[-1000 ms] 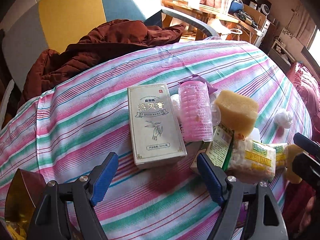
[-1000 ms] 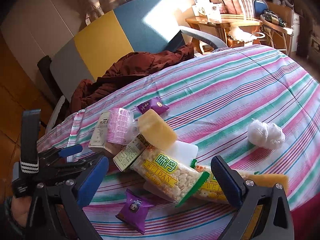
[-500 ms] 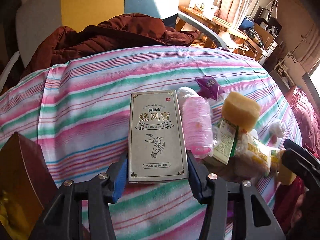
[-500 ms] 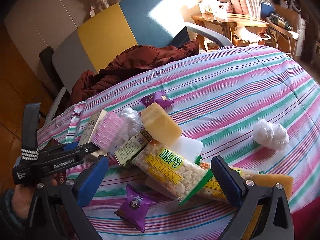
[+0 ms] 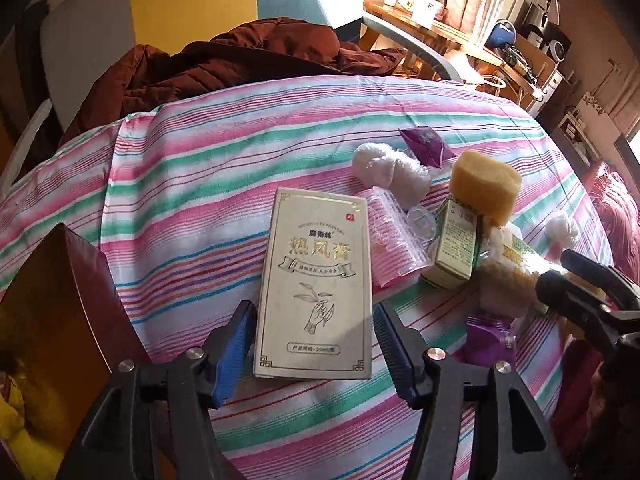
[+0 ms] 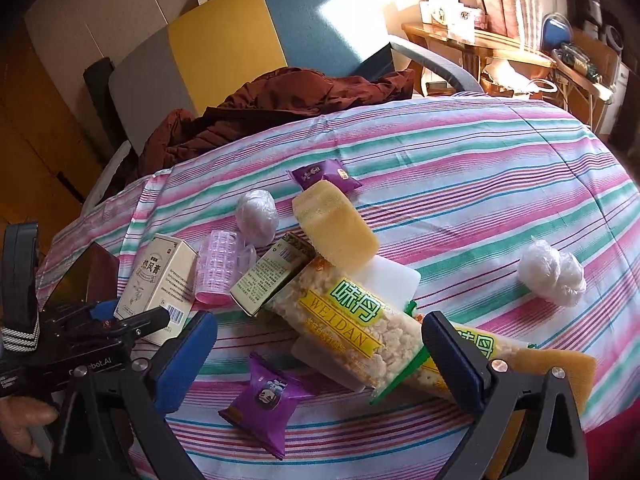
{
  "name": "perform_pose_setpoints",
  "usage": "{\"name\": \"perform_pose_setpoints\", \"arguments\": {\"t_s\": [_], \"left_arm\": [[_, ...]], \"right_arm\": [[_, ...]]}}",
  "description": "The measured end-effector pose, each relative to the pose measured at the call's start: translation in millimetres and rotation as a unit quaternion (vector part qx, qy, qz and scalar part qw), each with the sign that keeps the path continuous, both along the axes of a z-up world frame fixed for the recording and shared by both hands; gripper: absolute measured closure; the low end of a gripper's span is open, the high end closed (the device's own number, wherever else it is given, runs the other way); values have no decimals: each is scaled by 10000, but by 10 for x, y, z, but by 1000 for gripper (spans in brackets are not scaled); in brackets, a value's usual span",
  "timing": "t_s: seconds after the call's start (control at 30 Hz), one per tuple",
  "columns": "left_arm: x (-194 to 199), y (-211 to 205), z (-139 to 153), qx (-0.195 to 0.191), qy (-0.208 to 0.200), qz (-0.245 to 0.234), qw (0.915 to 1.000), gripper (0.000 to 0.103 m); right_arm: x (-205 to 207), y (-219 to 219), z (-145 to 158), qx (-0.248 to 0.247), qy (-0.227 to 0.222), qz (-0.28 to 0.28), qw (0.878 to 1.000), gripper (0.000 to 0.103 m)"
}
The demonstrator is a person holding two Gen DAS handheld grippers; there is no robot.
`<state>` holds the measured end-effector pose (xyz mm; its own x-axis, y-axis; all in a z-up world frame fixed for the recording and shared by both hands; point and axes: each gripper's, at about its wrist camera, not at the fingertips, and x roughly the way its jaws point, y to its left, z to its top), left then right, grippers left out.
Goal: Organize objects
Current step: 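Grasp the white printed box with the left tool and lift it, then carry the box toward the tray with the left tool while the right tool grasps the pink hair roller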
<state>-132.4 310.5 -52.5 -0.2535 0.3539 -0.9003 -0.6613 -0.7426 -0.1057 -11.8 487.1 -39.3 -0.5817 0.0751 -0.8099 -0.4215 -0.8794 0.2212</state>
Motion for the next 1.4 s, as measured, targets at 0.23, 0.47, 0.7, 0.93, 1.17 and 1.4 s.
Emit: {"name": "perform_pose_setpoints", "arguments": {"t_s": [0.23, 0.47, 0.7, 0.93, 1.17, 1.4], "left_arm": [[-61, 97, 2, -188, 109, -240, 9995, 34], [-192, 84, -202, -223, -158, -21, 9996, 49], [-217, -83, -170, 22, -137, 262, 9996, 50], [-28, -511, 316, 744, 321, 397, 9959, 50], [157, -975, 656, 1210, 401, 673, 9896, 50], [312, -1511, 659, 1248, 335, 1105, 9854, 50]], "right_arm": [[-35, -43, -41, 9, -122, 96, 9999, 0], [-42, -55, -43, -1, -144, 135, 9998, 0], [-52, -82, -42, 2, -132, 234, 9996, 0], [-200, -392, 61, 264, -5, 873, 9958, 0], [-747, -643, -2, 466, -184, 1356, 9895, 2], [-1294, -720, -361, 792, -765, 1575, 9814, 10]]}}
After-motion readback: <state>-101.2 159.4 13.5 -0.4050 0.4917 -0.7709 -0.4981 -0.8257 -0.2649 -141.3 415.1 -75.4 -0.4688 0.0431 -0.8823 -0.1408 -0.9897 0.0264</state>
